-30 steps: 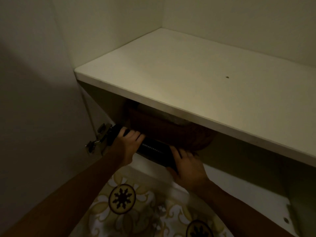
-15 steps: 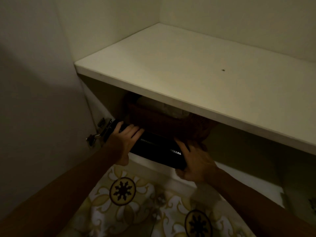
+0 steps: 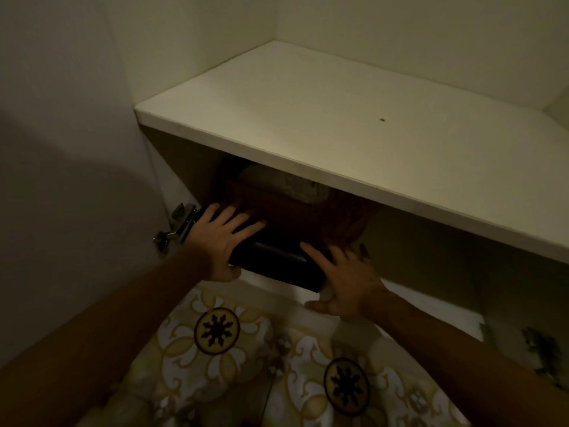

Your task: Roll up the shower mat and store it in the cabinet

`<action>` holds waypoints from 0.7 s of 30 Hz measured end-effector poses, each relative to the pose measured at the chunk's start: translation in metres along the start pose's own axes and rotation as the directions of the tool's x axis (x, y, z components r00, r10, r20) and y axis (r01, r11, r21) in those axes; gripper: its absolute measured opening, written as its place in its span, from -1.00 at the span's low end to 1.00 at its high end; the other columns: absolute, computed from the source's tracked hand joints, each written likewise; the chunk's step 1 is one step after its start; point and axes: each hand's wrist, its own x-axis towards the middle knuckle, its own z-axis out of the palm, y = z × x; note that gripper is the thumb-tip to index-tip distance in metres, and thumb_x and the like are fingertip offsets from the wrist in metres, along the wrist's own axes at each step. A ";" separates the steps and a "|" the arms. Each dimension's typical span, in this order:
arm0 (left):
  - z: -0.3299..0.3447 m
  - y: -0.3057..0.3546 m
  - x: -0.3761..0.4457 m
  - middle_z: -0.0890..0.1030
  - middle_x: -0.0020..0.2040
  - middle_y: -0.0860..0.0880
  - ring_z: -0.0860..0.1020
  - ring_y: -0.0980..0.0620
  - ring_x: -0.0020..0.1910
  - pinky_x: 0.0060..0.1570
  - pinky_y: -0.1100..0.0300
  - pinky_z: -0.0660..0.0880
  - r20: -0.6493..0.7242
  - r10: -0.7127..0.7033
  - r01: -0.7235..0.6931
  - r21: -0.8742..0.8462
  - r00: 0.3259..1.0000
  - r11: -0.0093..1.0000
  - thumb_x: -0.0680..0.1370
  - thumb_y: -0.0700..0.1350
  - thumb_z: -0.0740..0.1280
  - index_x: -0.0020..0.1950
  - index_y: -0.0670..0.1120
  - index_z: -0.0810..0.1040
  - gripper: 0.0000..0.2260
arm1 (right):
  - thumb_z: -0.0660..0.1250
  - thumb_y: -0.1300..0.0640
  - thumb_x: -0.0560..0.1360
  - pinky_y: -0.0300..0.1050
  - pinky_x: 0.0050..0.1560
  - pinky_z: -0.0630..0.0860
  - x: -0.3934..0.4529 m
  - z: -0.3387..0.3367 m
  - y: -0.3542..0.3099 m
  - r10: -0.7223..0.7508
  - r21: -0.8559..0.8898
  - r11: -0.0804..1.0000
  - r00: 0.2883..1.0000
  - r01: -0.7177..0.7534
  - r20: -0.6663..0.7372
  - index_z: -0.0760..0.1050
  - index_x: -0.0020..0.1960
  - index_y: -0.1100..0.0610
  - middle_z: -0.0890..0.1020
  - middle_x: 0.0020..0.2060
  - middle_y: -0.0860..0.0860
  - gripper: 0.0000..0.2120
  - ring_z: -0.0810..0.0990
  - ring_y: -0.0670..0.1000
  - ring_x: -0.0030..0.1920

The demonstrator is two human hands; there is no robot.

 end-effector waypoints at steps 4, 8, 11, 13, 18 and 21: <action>-0.003 0.001 -0.008 0.29 0.58 -0.05 0.20 -0.22 0.55 0.48 -0.23 0.18 -0.063 -0.035 0.031 -0.067 0.997 0.997 0.33 0.43 0.25 0.63 0.10 0.09 -0.06 | 0.28 -0.58 0.30 0.59 0.43 0.00 0.003 0.000 -0.004 -0.007 0.012 1.000 0.998 0.008 -0.056 -0.45 0.52 -0.37 -0.11 0.64 0.09 0.12 0.13 0.31 0.56; 0.001 0.007 -0.031 0.13 0.64 0.02 0.03 -0.15 0.62 0.52 -0.21 0.10 -0.016 -0.049 0.048 -0.100 0.999 0.994 0.37 0.50 0.16 0.64 0.12 0.02 -0.07 | 0.22 -0.64 0.25 0.63 0.38 -0.01 -0.001 0.002 -0.016 0.046 0.092 0.995 0.996 -0.039 -0.080 -0.43 0.51 -0.40 -0.10 0.65 0.05 0.12 0.12 0.32 0.55; -0.001 0.024 -0.053 0.11 0.64 0.03 -0.01 -0.13 0.63 0.52 -0.23 0.08 -0.021 -0.050 0.046 -0.160 0.999 0.986 0.38 0.52 0.15 0.63 0.12 0.09 -0.09 | 0.14 -0.71 0.20 0.66 0.36 -0.09 -0.015 0.007 -0.029 0.118 0.143 0.984 0.991 -0.109 -0.057 -0.42 0.52 -0.40 -0.20 0.65 0.00 0.12 -0.03 0.32 0.58; -0.009 0.040 -0.071 0.11 0.64 0.02 0.00 -0.14 0.63 0.51 -0.27 0.07 -0.024 -0.076 0.069 -0.203 0.997 0.977 0.40 0.53 0.09 0.63 0.13 0.12 -0.12 | 0.10 -0.74 0.16 0.66 0.35 -0.16 -0.033 0.009 -0.038 0.148 0.233 0.962 0.989 -0.144 0.001 -0.41 0.51 -0.40 -0.35 0.62 -0.06 0.14 -0.20 0.26 0.61; -0.052 0.081 -0.119 0.06 0.65 0.02 -0.09 -0.13 0.63 0.54 -0.25 -0.08 0.065 -0.116 0.129 -0.267 0.991 0.955 0.44 0.52 0.10 0.62 0.16 0.09 -0.17 | 0.06 -0.77 0.15 0.69 0.33 -0.23 -0.096 -0.010 -0.060 0.188 0.290 0.927 0.964 -0.238 0.189 -0.48 0.47 -0.42 -0.45 0.57 -0.10 0.13 -0.44 0.19 0.55; -0.098 0.090 -0.147 0.16 0.63 0.00 0.01 -0.18 0.62 0.54 -0.28 -0.02 0.081 -0.158 0.175 -0.295 0.984 0.939 0.45 0.50 0.15 0.60 0.16 0.19 -0.21 | 0.06 -0.76 0.16 0.72 0.32 -0.21 -0.143 -0.045 -0.068 0.144 0.297 0.928 0.952 -0.224 0.270 -0.46 0.48 -0.43 -0.41 0.58 -0.13 0.11 -0.47 0.20 0.53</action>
